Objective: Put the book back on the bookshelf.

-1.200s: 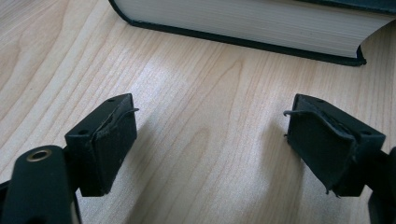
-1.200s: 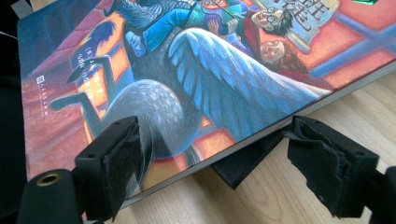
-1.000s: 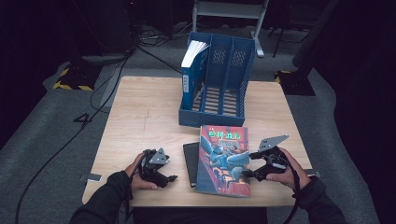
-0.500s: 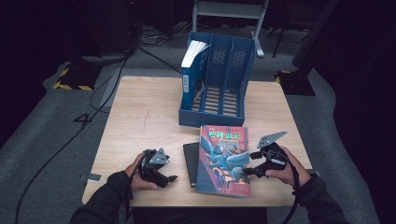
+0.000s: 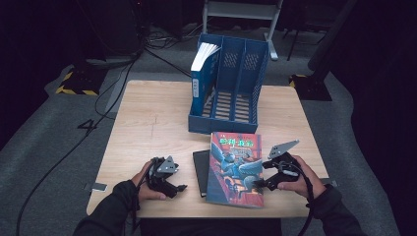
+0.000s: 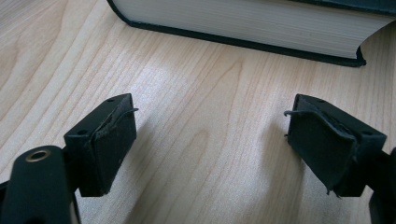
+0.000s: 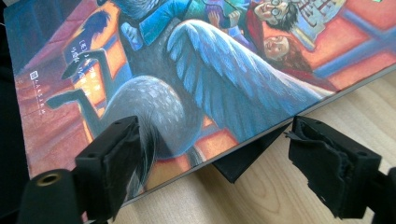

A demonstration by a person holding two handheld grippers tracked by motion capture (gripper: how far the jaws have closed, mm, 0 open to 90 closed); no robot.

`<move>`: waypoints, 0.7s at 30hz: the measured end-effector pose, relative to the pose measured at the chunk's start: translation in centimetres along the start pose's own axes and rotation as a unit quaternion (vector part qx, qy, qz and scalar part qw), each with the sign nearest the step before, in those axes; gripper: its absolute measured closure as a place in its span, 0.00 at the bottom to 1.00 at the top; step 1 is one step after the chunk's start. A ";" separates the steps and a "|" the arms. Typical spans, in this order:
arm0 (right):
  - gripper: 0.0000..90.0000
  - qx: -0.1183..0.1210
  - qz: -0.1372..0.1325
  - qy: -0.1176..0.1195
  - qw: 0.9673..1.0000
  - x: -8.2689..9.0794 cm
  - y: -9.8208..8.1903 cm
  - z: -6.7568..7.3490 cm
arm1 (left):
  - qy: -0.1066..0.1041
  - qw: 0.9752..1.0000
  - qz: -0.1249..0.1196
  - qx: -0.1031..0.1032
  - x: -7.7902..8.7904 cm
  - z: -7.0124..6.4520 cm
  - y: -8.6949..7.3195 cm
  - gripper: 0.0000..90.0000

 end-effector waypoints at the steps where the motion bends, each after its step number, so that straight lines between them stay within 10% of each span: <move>1: 0.20 -0.004 -0.001 0.002 1.000 0.0 0.0 0.0 | 0.000 1.000 0.000 0.000 0.0 0.0 0.0 0.18; 14: 0.35 0.000 -0.052 0.004 0.999 0.4 0.3 -1.0 | 0.006 1.000 0.019 0.003 0.1 0.0 0.7 0.24; 21: 0.37 0.014 -0.074 0.030 0.997 1.2 1.1 -1.1 | 0.019 0.999 -0.031 0.023 1.7 1.9 2.4 0.24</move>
Point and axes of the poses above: each handheld gripper's, and its own axes: x roughly backward along the jaws, y roughly out of its top, z roughly to its left, the point moved 2 cm from there along -x, roughly forward along the jaws, and after that the axes turned 5 degrees about z, right-handed, at the moved point
